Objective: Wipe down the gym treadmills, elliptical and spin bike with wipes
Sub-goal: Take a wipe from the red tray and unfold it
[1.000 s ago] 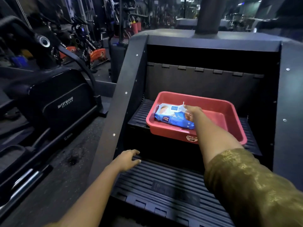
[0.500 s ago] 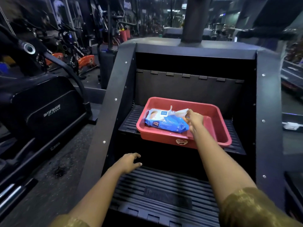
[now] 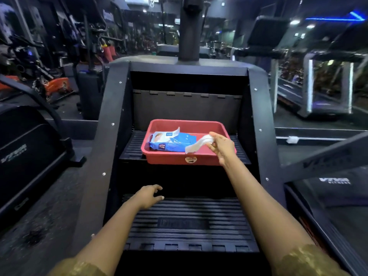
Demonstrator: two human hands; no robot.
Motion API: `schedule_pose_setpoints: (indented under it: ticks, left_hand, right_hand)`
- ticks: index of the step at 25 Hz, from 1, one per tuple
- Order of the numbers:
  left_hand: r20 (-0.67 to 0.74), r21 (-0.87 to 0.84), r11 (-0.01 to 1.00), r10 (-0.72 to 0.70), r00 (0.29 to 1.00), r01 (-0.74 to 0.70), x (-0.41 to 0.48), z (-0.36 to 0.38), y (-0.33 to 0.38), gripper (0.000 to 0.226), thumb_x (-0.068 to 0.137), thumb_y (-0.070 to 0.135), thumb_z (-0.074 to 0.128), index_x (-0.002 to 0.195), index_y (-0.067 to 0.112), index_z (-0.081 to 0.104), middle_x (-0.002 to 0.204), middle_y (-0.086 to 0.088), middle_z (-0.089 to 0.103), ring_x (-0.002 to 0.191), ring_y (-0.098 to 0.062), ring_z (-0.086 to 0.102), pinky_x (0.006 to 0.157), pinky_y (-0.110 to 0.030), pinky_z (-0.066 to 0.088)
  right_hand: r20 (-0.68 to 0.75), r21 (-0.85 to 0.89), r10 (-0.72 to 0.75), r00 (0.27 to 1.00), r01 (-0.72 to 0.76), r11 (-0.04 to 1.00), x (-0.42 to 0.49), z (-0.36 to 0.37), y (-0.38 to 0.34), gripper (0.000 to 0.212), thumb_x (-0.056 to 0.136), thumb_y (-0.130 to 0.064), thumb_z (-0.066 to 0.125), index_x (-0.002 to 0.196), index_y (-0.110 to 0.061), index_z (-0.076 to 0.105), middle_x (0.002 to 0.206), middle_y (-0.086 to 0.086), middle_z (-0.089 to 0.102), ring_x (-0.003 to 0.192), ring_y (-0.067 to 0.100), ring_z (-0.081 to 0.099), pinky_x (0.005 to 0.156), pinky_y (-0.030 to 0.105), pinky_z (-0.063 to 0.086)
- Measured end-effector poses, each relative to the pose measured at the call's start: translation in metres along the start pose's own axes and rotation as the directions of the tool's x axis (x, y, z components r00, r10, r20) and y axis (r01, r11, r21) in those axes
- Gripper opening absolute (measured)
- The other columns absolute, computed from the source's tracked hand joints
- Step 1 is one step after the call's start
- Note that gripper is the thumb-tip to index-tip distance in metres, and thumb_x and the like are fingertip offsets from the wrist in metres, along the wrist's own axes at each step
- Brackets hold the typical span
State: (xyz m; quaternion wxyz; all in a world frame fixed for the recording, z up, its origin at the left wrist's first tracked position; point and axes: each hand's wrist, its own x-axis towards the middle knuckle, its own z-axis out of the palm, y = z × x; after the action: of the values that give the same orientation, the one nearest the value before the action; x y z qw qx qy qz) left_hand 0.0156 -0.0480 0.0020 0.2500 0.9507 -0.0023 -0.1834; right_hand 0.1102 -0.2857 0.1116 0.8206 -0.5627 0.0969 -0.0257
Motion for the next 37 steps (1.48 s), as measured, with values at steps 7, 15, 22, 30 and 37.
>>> schedule_pose_setpoints:
  ticks: [7,15,22,30,37]
  left_hand:
    - [0.071,0.09,0.972,0.213,0.974,-0.219,-0.086,0.036,-0.001,0.052,0.096,0.036,0.053,0.141,0.014,0.042,0.143,-0.006,0.046,0.131,-0.018,0.044,0.107,-0.029,0.036]
    - [0.303,0.201,0.829,0.454,0.838,-0.522,-0.207,0.15,-0.017,0.052,0.098,0.038,0.049,0.143,0.017,0.038,0.147,-0.002,0.042,0.134,-0.017,0.039,0.11,-0.029,0.032]
    - [0.526,0.098,0.72,0.548,0.65,-0.687,-0.285,0.28,0.052,0.051,0.098,0.034,0.051,0.143,0.012,0.039,0.146,-0.005,0.042,0.134,-0.018,0.039,0.103,-0.019,0.026]
    - [0.599,-0.038,0.643,0.627,0.497,-0.765,-0.395,0.424,0.218,0.046,0.095,0.028,0.057,0.136,0.011,0.049,0.135,-0.008,0.053,0.122,-0.018,0.051,0.098,-0.016,0.032]
    - [0.581,0.017,0.63,0.626,0.52,-0.776,-0.42,0.474,0.312,0.049,0.097,0.035,0.05,0.142,0.017,0.041,0.145,-0.001,0.043,0.133,-0.016,0.04,0.108,-0.025,0.029]
  right_hand:
    - [0.025,-0.202,-0.077,0.997,0.08,0.976,-0.183,-0.067,0.009,0.017,0.084,0.002,0.063,0.089,-0.015,0.06,0.084,0.002,0.063,0.075,0.01,0.061,0.06,0.015,0.052]
    - [-0.232,-0.574,0.041,0.972,-0.171,0.801,-0.425,-0.183,0.108,0.031,0.076,0.003,0.071,0.101,-0.012,0.064,0.062,-0.008,0.059,0.058,-0.001,0.054,0.063,0.017,0.052]
    - [-0.53,-0.581,0.051,0.847,-0.406,0.706,-0.592,-0.281,0.145,0.033,0.073,-0.012,0.076,0.098,-0.029,0.064,0.061,-0.009,0.06,0.066,-0.001,0.058,0.074,0.021,0.048]
    - [-0.787,-0.328,-0.027,0.616,-0.381,0.864,-0.749,-0.443,0.099,0.023,0.079,-0.007,0.07,0.094,-0.025,0.068,0.076,-0.007,0.069,0.07,0.005,0.063,0.063,0.016,0.05]
    - [-0.794,-0.235,-0.031,0.607,-0.259,0.937,-0.767,-0.569,0.064,0.02,0.082,-0.004,0.068,0.099,-0.015,0.067,0.091,0.003,0.07,0.079,0.012,0.064,0.063,0.017,0.051]
